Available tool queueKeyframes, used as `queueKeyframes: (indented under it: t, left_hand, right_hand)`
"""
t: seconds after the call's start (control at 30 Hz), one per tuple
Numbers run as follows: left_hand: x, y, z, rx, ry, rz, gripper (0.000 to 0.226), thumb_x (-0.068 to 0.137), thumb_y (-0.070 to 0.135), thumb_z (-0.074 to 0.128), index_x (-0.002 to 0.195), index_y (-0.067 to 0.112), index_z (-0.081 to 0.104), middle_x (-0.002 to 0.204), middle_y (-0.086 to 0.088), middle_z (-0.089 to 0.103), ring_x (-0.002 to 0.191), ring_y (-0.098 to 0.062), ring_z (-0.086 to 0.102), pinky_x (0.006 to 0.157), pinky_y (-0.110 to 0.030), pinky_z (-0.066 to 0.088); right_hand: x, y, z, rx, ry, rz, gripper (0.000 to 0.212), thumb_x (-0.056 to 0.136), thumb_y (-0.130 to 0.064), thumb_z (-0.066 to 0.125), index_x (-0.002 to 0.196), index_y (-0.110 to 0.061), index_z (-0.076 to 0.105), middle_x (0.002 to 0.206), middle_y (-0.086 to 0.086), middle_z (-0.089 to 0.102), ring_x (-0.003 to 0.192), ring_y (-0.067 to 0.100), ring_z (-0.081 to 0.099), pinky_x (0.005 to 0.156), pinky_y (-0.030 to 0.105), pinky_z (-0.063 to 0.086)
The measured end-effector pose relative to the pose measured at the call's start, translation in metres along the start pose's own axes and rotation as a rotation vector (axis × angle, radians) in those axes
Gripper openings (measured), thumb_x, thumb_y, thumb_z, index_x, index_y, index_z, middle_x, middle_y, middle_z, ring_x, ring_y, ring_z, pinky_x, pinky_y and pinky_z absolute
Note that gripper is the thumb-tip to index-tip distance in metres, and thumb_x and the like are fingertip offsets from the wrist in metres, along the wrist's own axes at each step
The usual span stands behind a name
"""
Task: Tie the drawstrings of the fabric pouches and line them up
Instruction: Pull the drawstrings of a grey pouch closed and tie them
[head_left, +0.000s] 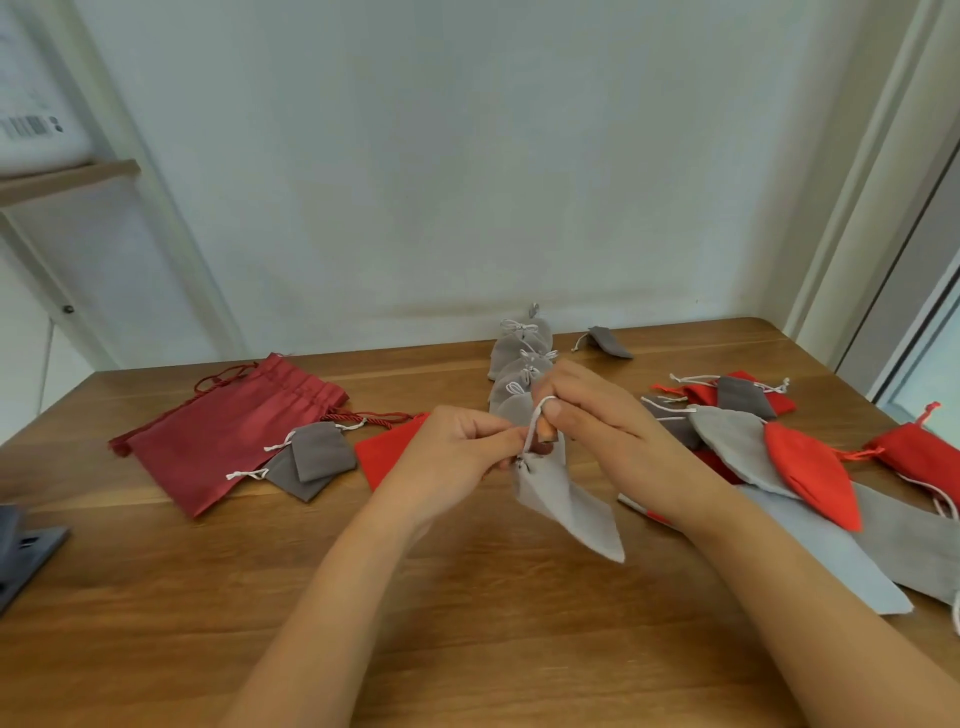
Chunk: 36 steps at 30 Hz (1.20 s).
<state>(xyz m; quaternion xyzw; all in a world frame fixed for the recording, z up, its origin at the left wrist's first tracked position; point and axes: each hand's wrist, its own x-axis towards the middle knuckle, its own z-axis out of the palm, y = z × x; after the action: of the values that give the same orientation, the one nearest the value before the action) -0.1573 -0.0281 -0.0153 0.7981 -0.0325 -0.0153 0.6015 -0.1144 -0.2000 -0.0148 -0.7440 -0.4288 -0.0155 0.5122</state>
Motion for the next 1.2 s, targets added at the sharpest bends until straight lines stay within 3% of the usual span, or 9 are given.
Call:
queueKeyframes:
  t: [0.1,0.17,0.37,0.47,0.57,0.73,0.83,1.03,1.2]
  left_hand:
    - [-0.003,0.003,0.002,-0.029,-0.067,0.017,0.022,0.089,0.003,0.054,0.086,-0.001,0.076,0.062,0.011,0.062,0.061,-0.001,0.045,0.066,-0.019,0.039]
    - [-0.004,0.005,0.002,-0.050,-0.102,0.049,0.022,0.087,0.013,0.062,0.072,0.000,0.071,0.062,0.013,0.061,0.063,-0.002,0.049,0.070,-0.022,0.040]
    - [-0.003,0.005,0.005,-0.083,-0.012,0.087,0.017,0.081,0.022,0.069,0.071,0.010,0.073,0.062,0.008,0.067,0.062,0.001,0.059,0.064,-0.014,0.043]
    - [-0.001,0.003,0.004,-0.071,0.089,0.096,0.031,0.083,0.026,0.068,0.054,0.016,0.066,0.059,0.004,0.063,0.065,-0.002,0.057,0.068,-0.019,0.040]
    - [-0.001,0.004,0.000,-0.151,0.157,0.084,0.025,0.077,0.035,0.070,0.065,0.014,0.075,0.075,-0.008,0.072,0.078,-0.016,0.063,0.083,-0.036,0.047]
    - [0.000,0.003,0.000,-0.163,0.191,0.069,0.022,0.086,0.015,0.066,0.070,0.004,0.074,0.079,-0.009,0.074,0.084,-0.015,0.067,0.092,-0.037,0.046]
    - [0.000,0.005,0.002,-0.168,0.199,0.060,0.027,0.087,0.018,0.064,0.063,0.011,0.074,0.085,-0.010,0.075,0.094,-0.015,0.068,0.093,-0.029,0.044]
    - [0.001,0.004,0.001,-0.106,0.205,0.045,0.039,0.091,0.029,0.061,0.054,0.018,0.067,0.082,0.002,0.075,0.100,-0.005,0.065,0.098,-0.030,0.038]
    - [0.000,0.005,0.003,-0.078,0.220,0.070,0.033,0.091,0.025,0.062,0.062,0.012,0.071,0.074,-0.005,0.073,0.082,0.000,0.066,0.077,-0.009,0.044]
  right_hand:
    - [-0.001,0.002,0.000,0.054,0.036,0.100,0.027,0.100,-0.008,0.041,0.075,-0.007,0.052,0.077,-0.007,0.048,0.075,0.010,0.047,0.073,0.029,0.040]
    - [-0.001,0.004,0.000,0.052,0.046,0.187,0.028,0.101,-0.013,0.041,0.075,-0.007,0.051,0.070,-0.005,0.048,0.067,0.012,0.043,0.066,0.036,0.037]
    - [0.003,0.003,0.008,0.143,0.072,0.215,0.030,0.101,-0.024,0.046,0.073,-0.017,0.053,0.065,-0.008,0.048,0.062,0.008,0.043,0.058,0.028,0.038]
    - [0.004,0.003,0.007,0.225,0.099,0.169,0.021,0.090,-0.031,0.057,0.083,-0.012,0.062,0.074,-0.007,0.066,0.072,0.010,0.062,0.069,0.026,0.051]
    - [0.003,0.003,0.004,0.235,0.117,0.171,0.021,0.081,-0.029,0.066,0.091,-0.010,0.066,0.085,-0.004,0.071,0.083,0.017,0.068,0.080,0.035,0.056]
    - [0.002,0.005,-0.003,0.154,0.197,0.158,0.013,0.083,-0.011,0.069,0.094,-0.017,0.075,0.091,0.000,0.075,0.090,0.020,0.070,0.085,0.033,0.057]
    - [0.002,0.006,-0.004,0.068,0.217,0.157,0.015,0.088,-0.017,0.064,0.098,-0.017,0.075,0.087,-0.006,0.075,0.084,0.005,0.068,0.077,0.020,0.054]
    - [0.002,-0.003,-0.002,0.229,0.172,0.262,0.051,0.096,-0.047,0.036,0.097,-0.015,0.076,0.090,0.002,0.075,0.088,0.019,0.068,0.081,0.028,0.054]
    - [0.001,-0.002,-0.001,0.022,0.182,0.192,0.015,0.076,-0.029,0.075,0.091,-0.027,0.074,0.080,-0.012,0.073,0.073,0.003,0.066,0.067,0.018,0.053]
